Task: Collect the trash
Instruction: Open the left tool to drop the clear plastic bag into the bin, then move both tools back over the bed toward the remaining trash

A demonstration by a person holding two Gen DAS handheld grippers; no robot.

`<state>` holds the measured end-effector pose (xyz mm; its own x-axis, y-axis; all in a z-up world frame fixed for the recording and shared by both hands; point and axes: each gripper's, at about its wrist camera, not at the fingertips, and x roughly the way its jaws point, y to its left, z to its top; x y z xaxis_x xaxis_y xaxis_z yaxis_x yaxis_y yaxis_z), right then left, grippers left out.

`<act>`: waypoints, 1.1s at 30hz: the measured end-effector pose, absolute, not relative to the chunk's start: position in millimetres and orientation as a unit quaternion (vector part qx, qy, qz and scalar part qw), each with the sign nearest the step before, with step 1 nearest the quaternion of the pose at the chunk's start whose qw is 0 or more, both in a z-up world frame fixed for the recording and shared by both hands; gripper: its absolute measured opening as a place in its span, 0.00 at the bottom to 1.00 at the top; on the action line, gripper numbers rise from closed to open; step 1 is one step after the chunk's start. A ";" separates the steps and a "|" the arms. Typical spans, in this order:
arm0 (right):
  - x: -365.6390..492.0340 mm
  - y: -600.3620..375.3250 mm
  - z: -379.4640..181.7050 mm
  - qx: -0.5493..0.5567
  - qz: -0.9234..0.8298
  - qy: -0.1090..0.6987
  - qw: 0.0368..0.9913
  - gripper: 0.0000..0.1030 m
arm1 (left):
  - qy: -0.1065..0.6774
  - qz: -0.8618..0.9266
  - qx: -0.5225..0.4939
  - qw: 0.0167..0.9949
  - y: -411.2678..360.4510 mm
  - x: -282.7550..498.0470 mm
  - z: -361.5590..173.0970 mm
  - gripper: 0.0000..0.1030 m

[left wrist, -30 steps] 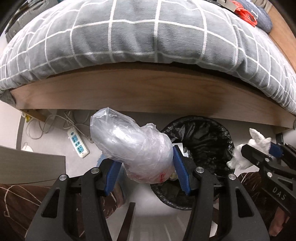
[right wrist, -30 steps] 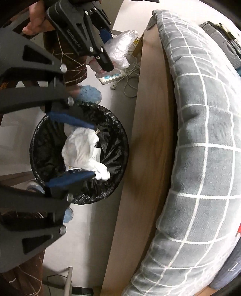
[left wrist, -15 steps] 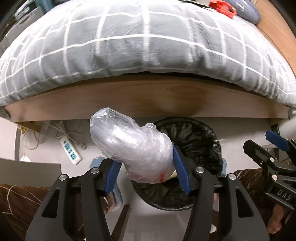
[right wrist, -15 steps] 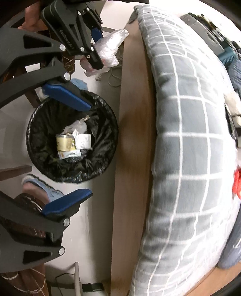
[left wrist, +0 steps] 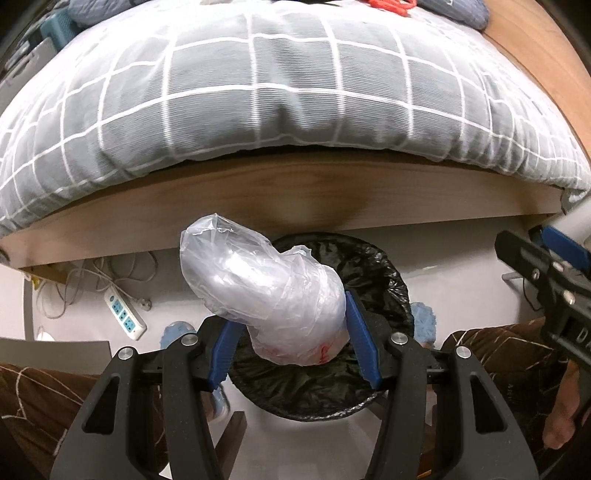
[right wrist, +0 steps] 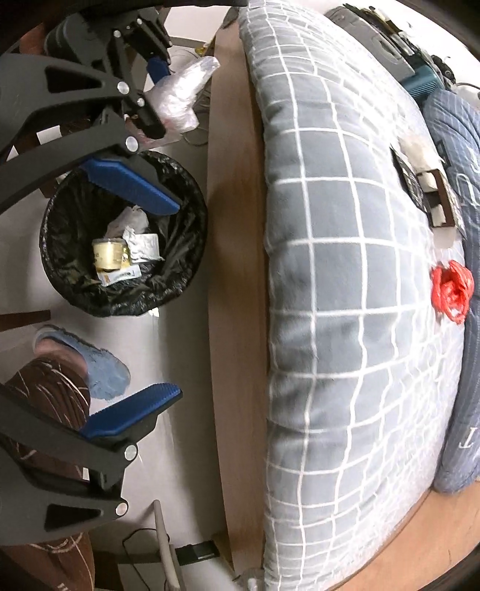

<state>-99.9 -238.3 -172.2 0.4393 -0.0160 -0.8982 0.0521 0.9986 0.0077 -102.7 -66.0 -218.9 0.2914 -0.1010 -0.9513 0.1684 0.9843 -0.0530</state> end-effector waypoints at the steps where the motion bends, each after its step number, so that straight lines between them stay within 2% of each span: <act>1: -99.6 -239.0 -172.2 0.017 -0.023 0.528 0.848 0.86 | 0.589 -0.086 0.030 0.803 -67.4 -102.9 -218.9 0.53; 6: -97.8 -243.3 -170.5 0.018 -0.029 0.527 0.849 0.86 | 0.585 -0.078 0.034 0.807 -66.9 -103.0 -216.5 0.59; 8: -96.8 -240.7 -169.1 0.013 -0.031 0.524 0.851 0.86 | 0.586 -0.074 0.032 0.807 -66.2 -102.7 -215.3 0.69; 17: -82.9 -238.6 -143.4 0.003 -0.031 0.491 0.871 0.86 | 0.555 -0.061 0.022 0.829 -57.8 -92.9 -193.1 0.93; 28: -68.3 -230.4 -116.5 -0.002 -0.019 0.446 0.895 0.86 | 0.509 -0.039 0.022 0.859 -42.0 -75.6 -154.7 0.94; 31: -67.0 -228.6 -108.2 -0.003 -0.019 0.428 0.903 0.92 | 0.490 -0.036 0.022 0.871 -37.2 -69.5 -143.1 0.94; 33: -65.6 -227.0 -102.8 -0.005 -0.021 0.417 0.908 0.93 | 0.488 -0.033 0.015 0.872 -32.5 -62.8 -137.4 0.94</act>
<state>-65.6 -227.0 -102.8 0.6508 -0.0420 -0.7581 0.0337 0.9991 -0.0264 -62.8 -32.5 -137.4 0.5215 -0.0429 -0.8521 0.0716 0.9974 -0.0064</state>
